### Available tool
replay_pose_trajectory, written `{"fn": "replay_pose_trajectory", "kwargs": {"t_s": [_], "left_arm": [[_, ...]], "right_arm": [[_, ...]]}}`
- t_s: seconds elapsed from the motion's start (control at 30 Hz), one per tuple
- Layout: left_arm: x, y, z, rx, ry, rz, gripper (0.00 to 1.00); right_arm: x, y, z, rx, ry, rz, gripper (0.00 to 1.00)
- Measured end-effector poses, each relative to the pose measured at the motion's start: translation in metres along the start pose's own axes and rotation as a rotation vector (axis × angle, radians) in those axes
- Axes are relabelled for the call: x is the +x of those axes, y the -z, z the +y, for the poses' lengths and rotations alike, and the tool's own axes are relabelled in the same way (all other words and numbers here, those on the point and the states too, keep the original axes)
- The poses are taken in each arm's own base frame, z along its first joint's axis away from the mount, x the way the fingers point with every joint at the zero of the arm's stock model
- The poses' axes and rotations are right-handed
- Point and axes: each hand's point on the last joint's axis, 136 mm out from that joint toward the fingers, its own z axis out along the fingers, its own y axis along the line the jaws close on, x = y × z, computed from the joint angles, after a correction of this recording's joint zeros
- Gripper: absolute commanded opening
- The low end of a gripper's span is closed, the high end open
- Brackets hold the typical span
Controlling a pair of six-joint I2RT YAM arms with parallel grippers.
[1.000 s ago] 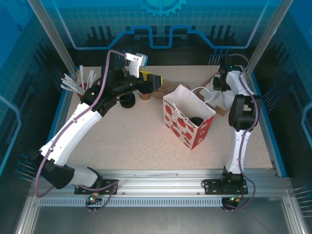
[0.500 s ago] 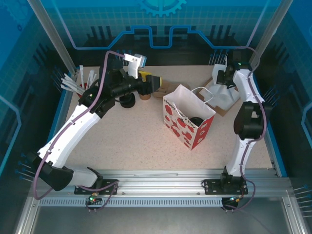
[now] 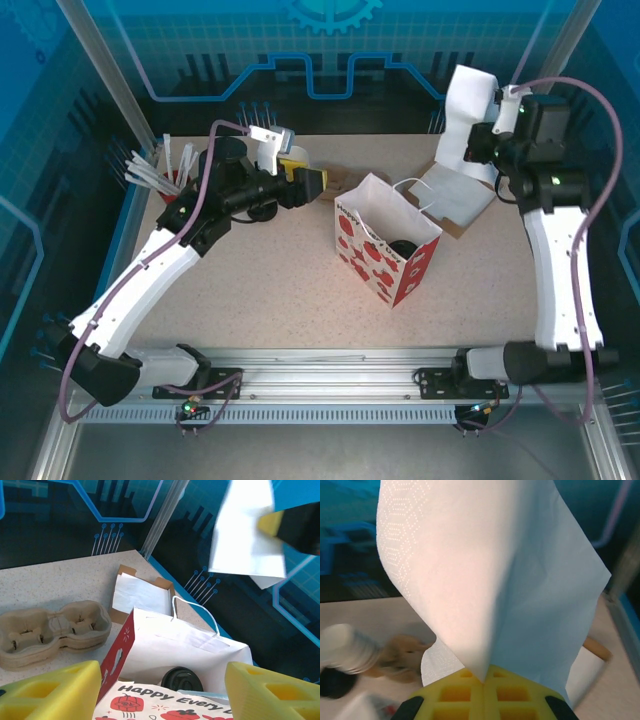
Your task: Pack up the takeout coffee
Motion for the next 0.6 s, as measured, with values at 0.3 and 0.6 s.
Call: {"fn": "replay_pose_trajectory", "kwargs": {"t_s": [0.3,0.6], "left_arm": [[-0.005,0.003,-0.031,0.144,0.033,0.003,0.74],[-0.016,0.011,-0.057,0.252,0.034,-0.007,0.74]], "right_arm": [[0.012,0.051,0.097,-0.467,0.018,0.042,0.02],[0.042,0.068,0.141,-0.767,-0.007,0.198,0.02]]}}
